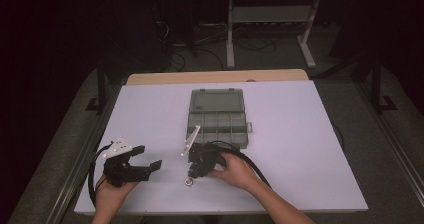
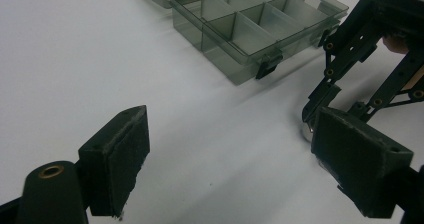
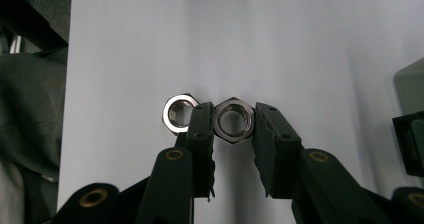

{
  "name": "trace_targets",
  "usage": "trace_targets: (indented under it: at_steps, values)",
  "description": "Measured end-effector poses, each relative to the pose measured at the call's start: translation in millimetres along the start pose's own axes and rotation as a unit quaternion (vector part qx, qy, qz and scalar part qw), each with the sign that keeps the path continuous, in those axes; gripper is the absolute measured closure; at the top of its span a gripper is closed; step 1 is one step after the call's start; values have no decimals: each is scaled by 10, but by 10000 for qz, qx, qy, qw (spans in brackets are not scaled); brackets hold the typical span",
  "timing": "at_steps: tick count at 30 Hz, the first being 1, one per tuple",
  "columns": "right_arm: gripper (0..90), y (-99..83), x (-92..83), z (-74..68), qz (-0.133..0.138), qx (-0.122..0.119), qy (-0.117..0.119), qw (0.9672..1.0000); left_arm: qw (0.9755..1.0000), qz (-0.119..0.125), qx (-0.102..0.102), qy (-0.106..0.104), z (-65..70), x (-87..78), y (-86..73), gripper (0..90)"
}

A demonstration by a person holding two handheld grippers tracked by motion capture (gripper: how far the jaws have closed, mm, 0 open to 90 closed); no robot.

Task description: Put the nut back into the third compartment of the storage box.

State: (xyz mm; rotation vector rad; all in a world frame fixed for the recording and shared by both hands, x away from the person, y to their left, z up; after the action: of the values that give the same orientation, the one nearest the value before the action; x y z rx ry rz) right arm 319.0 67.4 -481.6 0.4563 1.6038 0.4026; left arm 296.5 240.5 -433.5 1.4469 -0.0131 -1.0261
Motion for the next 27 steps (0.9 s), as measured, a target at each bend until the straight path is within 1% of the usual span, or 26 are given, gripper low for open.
trace_targets:
  at_steps: [2,3,4,6,8,11,14,20,21,22,25,26,27]
  values:
    - [692,4,-36,5,91,45,26,9999,10000,3,-4,9,-3,0,0,154]
    - [692,4,-36,5,91,45,26,9999,10000,5,-3,5,-4,-1,0,154]
    - [692,5,-79,3,137,96,31,9999,10000,19,-17,3,0,0,1,154]
    - [692,4,-100,9,165,70,22,9998,10000,19,-17,3,0,0,1,154]
    - [691,-9,-179,21,229,119,2,9997,10000,-11,26,7,4,6,-1,154]
    - [691,-33,-256,59,307,150,-31,9994,10000,0,16,14,13,16,-2,154]
    - [692,-57,-335,94,357,232,-35,9991,10000,-8,17,21,14,19,-4,154]
    - [691,-91,-482,197,375,359,-136,9986,10000,-13,22,20,4,10,-2,154]
    - [691,-90,-517,219,410,381,-151,9983,10000,-13,24,23,3,9,-2,154]
    - [691,-91,-538,239,423,354,-169,9983,10000,-28,34,30,-1,5,-3,154]
    - [692,-88,-631,295,484,452,-222,9976,10000,-6,-1,32,-2,5,-2,154]
    - [691,-88,-660,321,523,466,-259,9972,10000,-2,-11,33,-1,5,-1,154]
    - [691,-87,-690,344,584,499,-244,9967,10000,-1,-10,33,-1,5,-1,154]
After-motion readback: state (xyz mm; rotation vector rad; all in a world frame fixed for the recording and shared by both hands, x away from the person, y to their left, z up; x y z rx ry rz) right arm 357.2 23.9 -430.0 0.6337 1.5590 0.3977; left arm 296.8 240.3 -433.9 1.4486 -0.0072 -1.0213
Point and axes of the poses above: each handheld gripper's, and its own axes: x roughly forward along the jaws, y roughly out of its top, z roughly to its right, the point moved 7 cm from there along x, roughly forward along the jaws, and after that the axes turned 6 degrees about -x, right-handed, at the moved point
